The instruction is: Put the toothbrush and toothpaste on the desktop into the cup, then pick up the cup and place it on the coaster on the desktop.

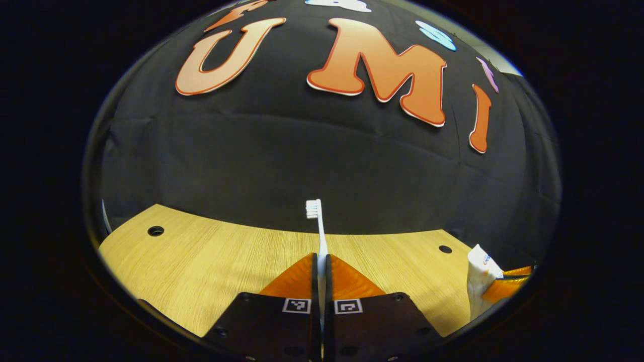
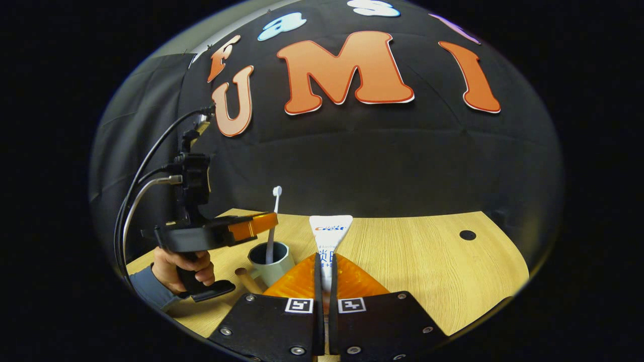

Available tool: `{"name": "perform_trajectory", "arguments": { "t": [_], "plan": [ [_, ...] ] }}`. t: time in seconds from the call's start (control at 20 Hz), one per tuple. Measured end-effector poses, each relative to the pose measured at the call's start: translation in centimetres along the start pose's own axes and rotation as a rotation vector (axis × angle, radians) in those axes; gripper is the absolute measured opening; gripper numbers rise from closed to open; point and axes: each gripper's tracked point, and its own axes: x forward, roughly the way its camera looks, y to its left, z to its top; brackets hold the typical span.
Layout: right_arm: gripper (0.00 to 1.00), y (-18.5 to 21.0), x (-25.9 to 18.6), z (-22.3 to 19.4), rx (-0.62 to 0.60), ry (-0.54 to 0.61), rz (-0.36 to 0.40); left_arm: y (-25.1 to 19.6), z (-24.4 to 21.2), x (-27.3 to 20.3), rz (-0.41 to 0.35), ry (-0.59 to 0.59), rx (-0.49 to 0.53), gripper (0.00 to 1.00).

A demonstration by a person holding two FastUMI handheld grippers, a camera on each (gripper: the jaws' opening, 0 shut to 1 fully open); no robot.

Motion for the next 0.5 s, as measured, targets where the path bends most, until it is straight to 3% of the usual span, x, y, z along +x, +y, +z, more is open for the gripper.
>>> {"name": "perform_trajectory", "arguments": {
  "t": [0.5],
  "plan": [
    [0.04, 0.7, 1.2, 1.9, 0.024, -0.069, 0.011, 0.0, -2.5, -0.5, -0.008, 0.11, 0.005, 0.08]
  ]
}}
